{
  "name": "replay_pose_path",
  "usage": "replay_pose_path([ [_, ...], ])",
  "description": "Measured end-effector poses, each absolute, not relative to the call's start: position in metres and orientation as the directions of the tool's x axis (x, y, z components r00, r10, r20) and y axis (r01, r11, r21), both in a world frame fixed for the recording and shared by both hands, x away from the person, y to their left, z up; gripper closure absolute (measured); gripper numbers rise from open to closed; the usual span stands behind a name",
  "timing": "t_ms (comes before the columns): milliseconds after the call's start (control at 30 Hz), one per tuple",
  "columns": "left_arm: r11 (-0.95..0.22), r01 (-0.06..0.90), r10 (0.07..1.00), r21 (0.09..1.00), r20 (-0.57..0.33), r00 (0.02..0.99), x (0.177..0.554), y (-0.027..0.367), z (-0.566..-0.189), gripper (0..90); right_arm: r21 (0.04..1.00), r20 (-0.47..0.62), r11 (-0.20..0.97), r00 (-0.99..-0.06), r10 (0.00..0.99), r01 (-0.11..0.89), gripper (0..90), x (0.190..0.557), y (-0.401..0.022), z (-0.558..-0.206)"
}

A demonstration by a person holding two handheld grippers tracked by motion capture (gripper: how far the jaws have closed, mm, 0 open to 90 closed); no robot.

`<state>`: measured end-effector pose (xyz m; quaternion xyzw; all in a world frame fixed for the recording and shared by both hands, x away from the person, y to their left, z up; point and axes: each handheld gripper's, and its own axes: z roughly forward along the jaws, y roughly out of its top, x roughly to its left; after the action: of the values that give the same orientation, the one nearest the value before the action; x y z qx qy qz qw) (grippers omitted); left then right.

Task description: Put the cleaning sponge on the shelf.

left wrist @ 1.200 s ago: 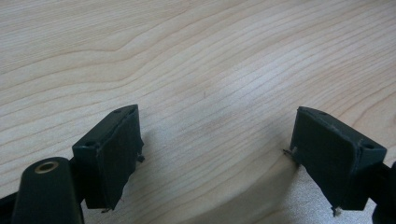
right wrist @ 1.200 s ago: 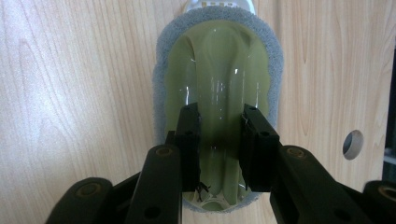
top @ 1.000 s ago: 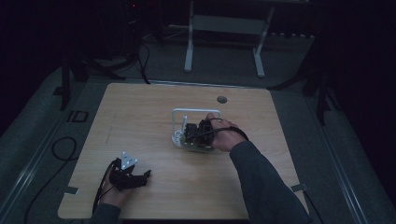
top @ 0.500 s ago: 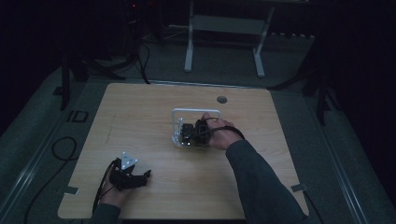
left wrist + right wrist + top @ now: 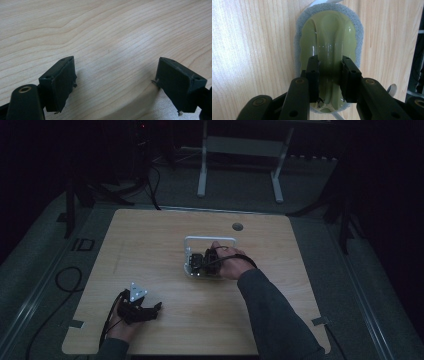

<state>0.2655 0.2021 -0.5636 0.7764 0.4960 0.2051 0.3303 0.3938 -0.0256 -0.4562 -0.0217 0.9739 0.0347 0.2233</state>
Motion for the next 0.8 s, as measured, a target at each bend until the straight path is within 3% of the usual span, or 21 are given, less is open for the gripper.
replay_pose_path([
  [500, -0.287, 0.635, 0.906, 0.717, -0.012, 0.423, 0.265, 0.202, -0.564, 16.6, 0.038, -0.43, 0.998, -0.903, -0.02, -0.04, 71.4, 0.402, -0.022, -0.465],
  [800, -0.29, 0.636, 0.905, 0.715, -0.01, 0.425, 0.265, 0.202, -0.564, 16.6, 0.025, -0.492, 0.999, -0.871, -0.019, -0.037, 71.6, 0.404, -0.021, -0.471],
])
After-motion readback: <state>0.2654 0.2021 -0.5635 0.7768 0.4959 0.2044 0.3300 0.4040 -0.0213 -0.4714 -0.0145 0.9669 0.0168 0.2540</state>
